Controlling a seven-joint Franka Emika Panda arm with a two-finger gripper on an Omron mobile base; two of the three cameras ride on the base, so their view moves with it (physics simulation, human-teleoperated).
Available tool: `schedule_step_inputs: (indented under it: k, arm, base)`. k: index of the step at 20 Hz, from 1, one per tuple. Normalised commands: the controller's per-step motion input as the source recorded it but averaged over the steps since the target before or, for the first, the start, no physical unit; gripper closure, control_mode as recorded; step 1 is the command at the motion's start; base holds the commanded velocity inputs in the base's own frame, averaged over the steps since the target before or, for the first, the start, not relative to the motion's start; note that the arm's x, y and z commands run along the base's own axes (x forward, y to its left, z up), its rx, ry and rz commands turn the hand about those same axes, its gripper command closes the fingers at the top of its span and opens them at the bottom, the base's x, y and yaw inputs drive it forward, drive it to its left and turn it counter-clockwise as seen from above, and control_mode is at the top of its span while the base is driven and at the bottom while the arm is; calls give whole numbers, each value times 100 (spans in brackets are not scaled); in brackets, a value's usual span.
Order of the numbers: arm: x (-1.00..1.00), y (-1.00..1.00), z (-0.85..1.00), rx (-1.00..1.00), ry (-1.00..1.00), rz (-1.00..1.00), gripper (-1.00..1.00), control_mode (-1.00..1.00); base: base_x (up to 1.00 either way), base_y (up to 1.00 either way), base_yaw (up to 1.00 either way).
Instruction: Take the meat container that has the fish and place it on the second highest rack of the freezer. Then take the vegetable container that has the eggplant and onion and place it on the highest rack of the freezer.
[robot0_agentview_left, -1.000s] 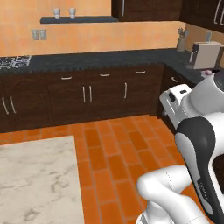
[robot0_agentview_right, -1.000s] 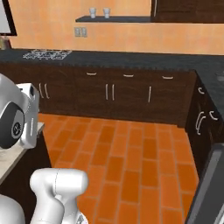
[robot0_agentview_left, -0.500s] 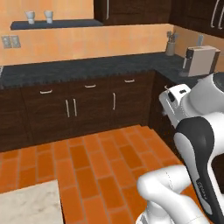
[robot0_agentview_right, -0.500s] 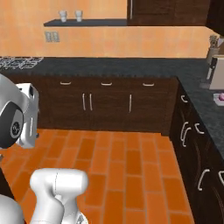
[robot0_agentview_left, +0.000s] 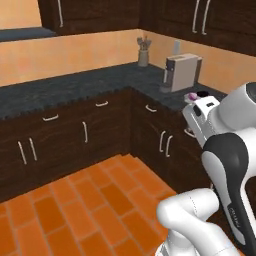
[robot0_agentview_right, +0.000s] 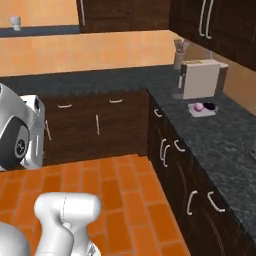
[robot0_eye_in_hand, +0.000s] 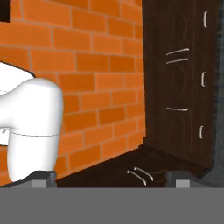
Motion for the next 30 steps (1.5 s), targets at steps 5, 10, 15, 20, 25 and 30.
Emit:
schedule_step_inputs:
  k: [5,10,15,20,25,30]
  arm:
    - [0,0,0,0,0,0,-100,100]
    - [0,0,0,0,0,0,-100,100]
    - [0,0,0,0,0,0,-100,100]
    - [0,0,0,0,0,0,-100,100]
    - [0,0,0,0,0,0,-100,100]
    - [0,0,0,0,0,0,-100,100]
  base:
    - [60,-1,-56]
    - [57,26,-54]
    - [77,60,-59]
    - [69,72,-60]
    - [67,64,-61]
    - [62,66,-58]
